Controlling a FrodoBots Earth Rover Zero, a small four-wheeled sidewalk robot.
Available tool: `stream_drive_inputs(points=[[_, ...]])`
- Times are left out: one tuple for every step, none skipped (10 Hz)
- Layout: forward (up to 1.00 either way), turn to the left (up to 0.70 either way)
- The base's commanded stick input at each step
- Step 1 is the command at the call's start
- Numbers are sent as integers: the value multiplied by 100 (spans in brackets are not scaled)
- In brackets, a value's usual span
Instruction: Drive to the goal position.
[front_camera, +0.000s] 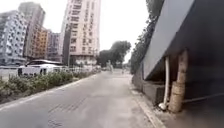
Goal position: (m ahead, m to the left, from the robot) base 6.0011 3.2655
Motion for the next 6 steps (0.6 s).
stream_drive_inputs(points=[[45,0],[45,0],[45,-4],[45,-15],[45,-27],[45,-27]])
